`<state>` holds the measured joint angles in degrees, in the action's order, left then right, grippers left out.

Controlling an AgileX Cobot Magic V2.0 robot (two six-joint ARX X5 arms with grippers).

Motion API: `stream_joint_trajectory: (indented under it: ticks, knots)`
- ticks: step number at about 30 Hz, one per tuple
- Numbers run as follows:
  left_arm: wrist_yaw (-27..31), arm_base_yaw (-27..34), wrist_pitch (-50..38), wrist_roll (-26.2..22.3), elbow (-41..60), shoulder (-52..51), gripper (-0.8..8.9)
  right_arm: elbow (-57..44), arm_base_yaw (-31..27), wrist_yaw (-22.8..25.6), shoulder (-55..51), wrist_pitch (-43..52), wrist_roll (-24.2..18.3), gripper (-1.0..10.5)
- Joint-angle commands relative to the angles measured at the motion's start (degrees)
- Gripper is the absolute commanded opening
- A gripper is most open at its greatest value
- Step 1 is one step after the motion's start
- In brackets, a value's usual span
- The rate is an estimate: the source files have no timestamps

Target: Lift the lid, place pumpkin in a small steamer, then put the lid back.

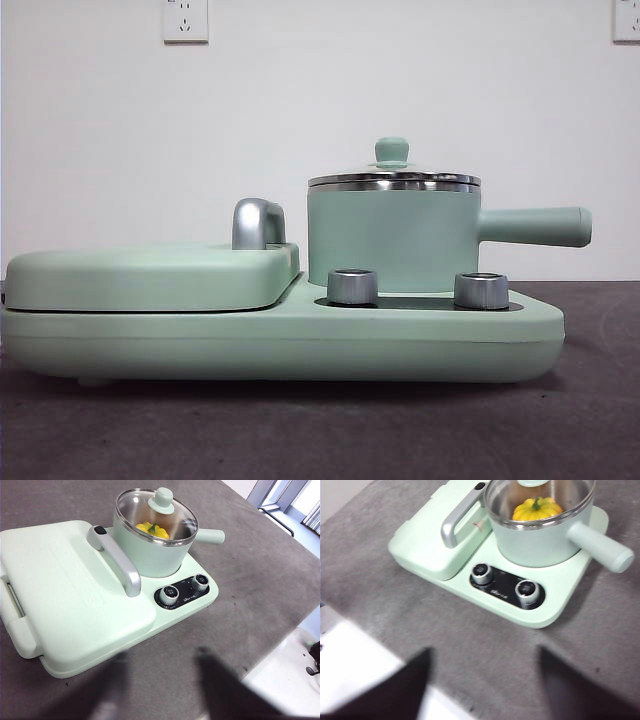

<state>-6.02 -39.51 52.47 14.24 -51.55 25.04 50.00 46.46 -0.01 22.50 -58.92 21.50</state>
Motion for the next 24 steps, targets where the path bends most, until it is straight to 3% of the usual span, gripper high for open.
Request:
stream_joint_trajectory:
  ticks: [1, 19, 24]
  knots:
    - [0.2, -0.2, -0.7, 0.4, -0.3, 0.1, 0.06, 0.2, 0.5, 0.1, 0.2, 0.7, 0.2, 0.2]
    - [0.2, 0.3, -1.6, 0.4, 0.4, -1.4, 0.06, 0.3, 0.5, 0.0, 0.2, 0.6, 0.2, 0.2]
    - [0.2, 7.4, -5.6, 0.4, 4.8, -3.8, 0.06, 0.3, 0.5, 0.1, 0.2, 0.6, 0.2, 0.2]
